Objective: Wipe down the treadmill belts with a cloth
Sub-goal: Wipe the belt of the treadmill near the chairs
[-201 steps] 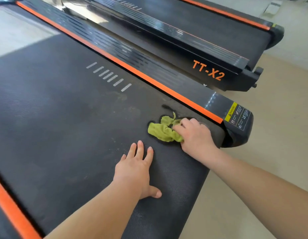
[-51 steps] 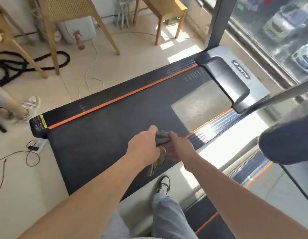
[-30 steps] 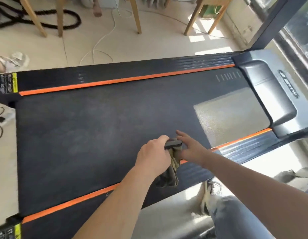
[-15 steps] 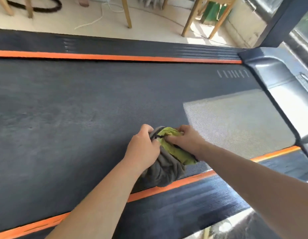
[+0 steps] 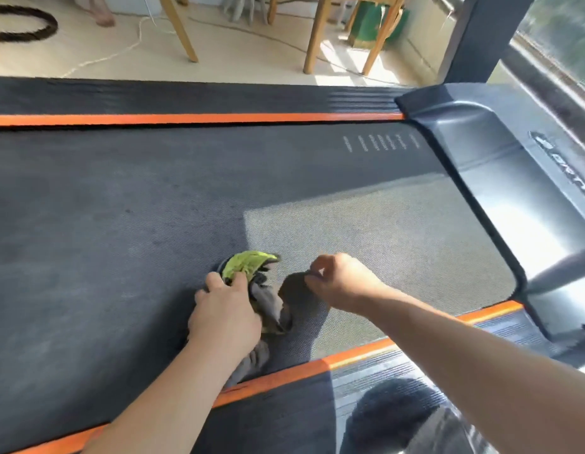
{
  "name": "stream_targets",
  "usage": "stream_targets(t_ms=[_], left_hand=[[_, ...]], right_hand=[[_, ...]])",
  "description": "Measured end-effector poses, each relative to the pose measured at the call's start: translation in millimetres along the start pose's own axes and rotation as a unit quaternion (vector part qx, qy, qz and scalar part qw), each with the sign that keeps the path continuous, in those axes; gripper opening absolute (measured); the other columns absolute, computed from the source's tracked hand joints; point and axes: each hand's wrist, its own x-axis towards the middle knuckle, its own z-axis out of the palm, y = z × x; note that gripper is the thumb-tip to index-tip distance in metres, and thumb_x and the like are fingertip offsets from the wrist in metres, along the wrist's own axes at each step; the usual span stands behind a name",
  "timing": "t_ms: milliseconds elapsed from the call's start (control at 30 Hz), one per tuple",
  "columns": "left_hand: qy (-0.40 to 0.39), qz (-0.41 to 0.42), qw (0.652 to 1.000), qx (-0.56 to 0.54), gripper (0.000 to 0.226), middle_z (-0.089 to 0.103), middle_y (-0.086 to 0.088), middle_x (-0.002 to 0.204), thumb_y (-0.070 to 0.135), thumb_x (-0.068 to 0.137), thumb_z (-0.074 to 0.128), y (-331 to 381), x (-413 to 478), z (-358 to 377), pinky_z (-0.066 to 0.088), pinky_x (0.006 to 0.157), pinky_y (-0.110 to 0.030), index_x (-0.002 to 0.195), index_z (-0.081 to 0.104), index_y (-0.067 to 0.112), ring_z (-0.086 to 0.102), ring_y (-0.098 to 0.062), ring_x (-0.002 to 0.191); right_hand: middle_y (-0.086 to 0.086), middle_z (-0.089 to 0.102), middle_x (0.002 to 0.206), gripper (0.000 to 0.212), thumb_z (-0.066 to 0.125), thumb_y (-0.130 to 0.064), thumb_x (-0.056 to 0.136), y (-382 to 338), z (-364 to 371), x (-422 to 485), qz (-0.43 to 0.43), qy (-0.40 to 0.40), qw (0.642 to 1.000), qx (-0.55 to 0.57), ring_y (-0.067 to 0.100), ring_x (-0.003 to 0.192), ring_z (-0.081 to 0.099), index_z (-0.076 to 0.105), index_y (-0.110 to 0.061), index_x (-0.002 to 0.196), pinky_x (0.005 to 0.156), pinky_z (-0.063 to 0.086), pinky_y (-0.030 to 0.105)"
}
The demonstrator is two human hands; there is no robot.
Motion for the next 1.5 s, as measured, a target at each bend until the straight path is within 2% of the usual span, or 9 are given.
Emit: stream_targets(t_ms=[133, 300, 500, 667, 867, 967, 1100, 1233, 1500], left_hand=[[0.016, 0.048, 0.999, -0.016, 0.054, 0.033, -0.007, 0.126, 0.033, 0.098, 0.051, 53, 0, 27, 0.047, 0.098, -0.040, 0.150, 0.037, 0.029, 0.048, -0.030, 0.116], [0.062, 0.048, 0.994, 0.077, 0.034, 0.029, -0.004, 0.122, 0.024, 0.097, 0.051, 97, -9, 69, 0.050, 0.094, -0.042, 0.130, 0.052, 0.027, 0.041, -0.026, 0.112], [0.069, 0.049, 0.993, 0.077, 0.020, 0.034, -0.005, 0.117, 0.017, 0.097, 0.044, 97, 1, 62, 0.049, 0.089, -0.042, 0.111, 0.057, 0.018, 0.046, -0.027, 0.104], [0.060, 0.058, 0.993, 0.079, 0.029, 0.034, -0.007, 0.121, 0.017, 0.099, 0.043, 96, 4, 58, 0.049, 0.090, -0.041, 0.123, 0.060, 0.020, 0.051, -0.030, 0.107], [0.119, 0.102, 0.988, -0.014, 0.066, 0.037, -0.003, 0.111, 0.019, 0.098, 0.051, 121, 40, 23, 0.046, 0.084, -0.039, 0.159, 0.030, 0.033, 0.053, -0.030, 0.096], [0.121, 0.149, 0.981, -0.011, 0.078, 0.040, -0.003, 0.115, 0.023, 0.102, 0.048, 163, 77, 6, 0.045, 0.084, -0.037, 0.163, 0.001, 0.041, 0.044, -0.020, 0.092], [0.080, 0.179, 0.980, 0.037, 0.076, 0.036, -0.004, 0.122, 0.020, 0.101, 0.043, 209, 119, 10, 0.051, 0.088, -0.040, 0.159, 0.006, 0.051, 0.046, -0.022, 0.100], [0.047, 0.163, 0.982, 0.082, 0.070, 0.031, 0.001, 0.119, 0.021, 0.100, 0.040, 214, 143, 10, 0.052, 0.085, -0.038, 0.156, 0.014, 0.054, 0.047, -0.020, 0.098], [0.107, 0.094, 0.983, 0.113, 0.066, 0.037, -0.004, 0.128, 0.022, 0.101, 0.040, 208, 188, -22, 0.051, 0.087, -0.040, 0.156, 0.019, 0.053, 0.048, -0.025, 0.113]], right_hand=[[0.005, 0.031, 0.142, 0.086, 0.080, -0.065, 0.069, 65, -21, 6, 0.058, -0.081, 0.975, -0.197, 0.037, 0.136, 0.034, 0.037, -0.051, 0.142, 0.098, 0.049, 0.059], [-0.001, -0.022, 0.169, 0.114, 0.078, -0.069, 0.073, 110, -8, 6, 0.008, -0.121, 0.981, -0.153, 0.044, 0.155, -0.009, -0.004, -0.065, 0.152, 0.109, 0.040, 0.065], [-0.003, -0.024, 0.169, 0.115, 0.075, -0.076, 0.072, 116, -8, 10, -0.007, -0.113, 0.981, -0.160, 0.045, 0.155, -0.010, -0.007, -0.065, 0.152, 0.108, 0.043, 0.062], [-0.004, -0.022, 0.170, 0.104, 0.071, -0.071, 0.080, 111, -17, 3, -0.012, -0.140, 0.975, -0.173, 0.043, 0.156, -0.007, -0.002, -0.063, 0.154, 0.108, 0.043, 0.058], [-0.008, 0.060, 0.144, 0.072, 0.077, -0.053, 0.083, 171, -111, 36, -0.036, -0.031, 0.996, -0.081, 0.017, 0.128, 0.059, 0.050, -0.042, 0.149, 0.103, 0.050, 0.032], [-0.005, 0.039, 0.162, 0.096, 0.083, -0.060, 0.073, 192, -130, 73, 0.015, -0.029, 0.994, -0.106, 0.020, 0.149, 0.037, 0.037, -0.046, 0.156, 0.110, 0.046, 0.040], [-0.009, -0.018, 0.170, 0.137, 0.093, -0.063, 0.056, 192, -141, 129, 0.055, -0.089, 0.987, -0.124, 0.035, 0.157, -0.009, 0.000, -0.060, 0.156, 0.113, 0.033, 0.070], [-0.011, -0.023, 0.168, 0.156, 0.098, -0.062, 0.035, 192, -146, 170, 0.048, -0.105, 0.981, -0.154, 0.039, 0.156, -0.013, -0.004, -0.064, 0.153, 0.109, 0.036, 0.072], [-0.010, -0.030, 0.166, 0.150, 0.097, -0.060, 0.045, 199, -147, 171, 0.024, -0.119, 0.984, -0.134, 0.042, 0.153, -0.023, -0.007, -0.063, 0.153, 0.110, 0.019, 0.082]])
